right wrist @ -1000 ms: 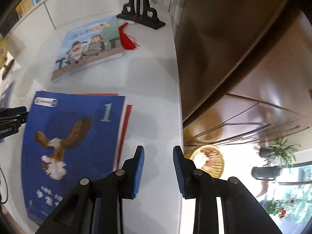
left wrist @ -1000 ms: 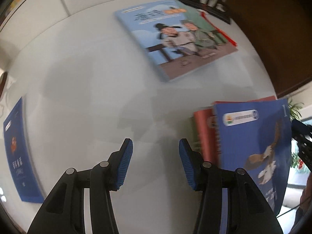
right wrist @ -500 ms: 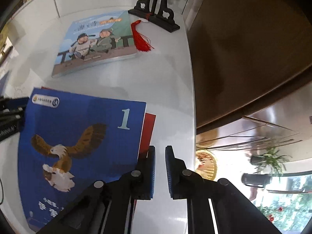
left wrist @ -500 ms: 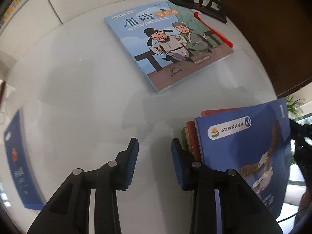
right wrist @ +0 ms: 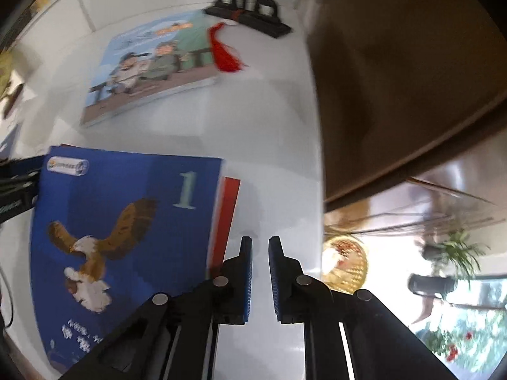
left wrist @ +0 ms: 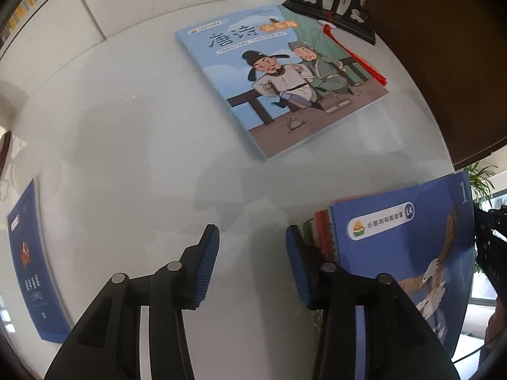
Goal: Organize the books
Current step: 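Withdraw the open left tool from the book stack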
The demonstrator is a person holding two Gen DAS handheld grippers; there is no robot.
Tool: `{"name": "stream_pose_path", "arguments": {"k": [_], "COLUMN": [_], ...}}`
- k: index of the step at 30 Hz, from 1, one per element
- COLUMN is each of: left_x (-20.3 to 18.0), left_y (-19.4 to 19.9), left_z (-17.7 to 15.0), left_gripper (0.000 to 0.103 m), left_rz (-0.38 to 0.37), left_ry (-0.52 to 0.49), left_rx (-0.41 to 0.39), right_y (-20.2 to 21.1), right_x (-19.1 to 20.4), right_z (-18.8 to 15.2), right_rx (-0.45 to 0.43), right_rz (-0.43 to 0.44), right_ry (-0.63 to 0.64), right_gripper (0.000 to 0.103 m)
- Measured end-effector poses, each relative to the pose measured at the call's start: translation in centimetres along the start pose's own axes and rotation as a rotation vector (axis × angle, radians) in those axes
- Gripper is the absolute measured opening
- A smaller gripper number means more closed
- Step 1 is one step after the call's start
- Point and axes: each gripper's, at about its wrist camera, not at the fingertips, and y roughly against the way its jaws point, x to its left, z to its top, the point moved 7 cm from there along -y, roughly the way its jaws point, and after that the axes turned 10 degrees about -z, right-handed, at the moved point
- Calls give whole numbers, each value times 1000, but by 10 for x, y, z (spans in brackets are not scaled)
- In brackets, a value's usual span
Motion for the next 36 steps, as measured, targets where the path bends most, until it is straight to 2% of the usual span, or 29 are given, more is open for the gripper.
{"name": "stream_pose_path", "arguments": {"k": [3, 5, 6, 7, 10, 12, 17, 22, 25, 28, 29, 31, 33, 36], "left_x": [-22, -20, -17, -13, -1, 1, -1, -14, -15, -7, 2, 15, 27, 39], "left_y": [3, 3, 2, 1, -6, -3, 10, 18, 21, 29, 40, 63, 96, 137], "left_z": [6, 6, 5, 2, -9, -24, -73, -96, -99, -108, -116, -120, -126, -129], "left_gripper": [32, 33, 37, 37, 37, 43, 43, 40, 40, 43, 43, 43, 43, 47], "left_rz": [73, 55, 37, -3, -49, -31, -30, -33, -19, -98, -113, -141, -148, -145], "left_ry": [-74, -46, -19, 19, 85, 103, 152, 191, 182, 208, 224, 249, 250, 217], "left_rx": [-14, -16, -18, -7, 14, 5, 4, -22, -29, -14, -16, -38, -96, -172], "right_y": [3, 3, 1, 0, -3, -3, -11, -2, 1, 23, 41, 81, 114, 164], "right_x": [14, 8, 2, -5, -13, -12, -14, -1, -1, -12, -19, -24, -17, 11], "right_z": [-1, -1, 0, 0, 6, 5, -23, -51, -50, -46, -45, -43, -39, -33], "right_rx": [-32, -24, -13, -6, 9, 14, 61, 68, 62, 8, -24, -80, -104, -94], "right_rz": [-108, -68, -15, 16, 22, 2, -43, 80, 48, -74, -127, -165, -148, -31], "right_ry": [106, 41, -15, -53, -86, -72, -33, -67, -64, -52, -55, -85, -127, -216], "right_gripper": [4, 4, 4, 5, 6, 6, 6, 6, 6, 6, 6, 6, 7, 10]}}
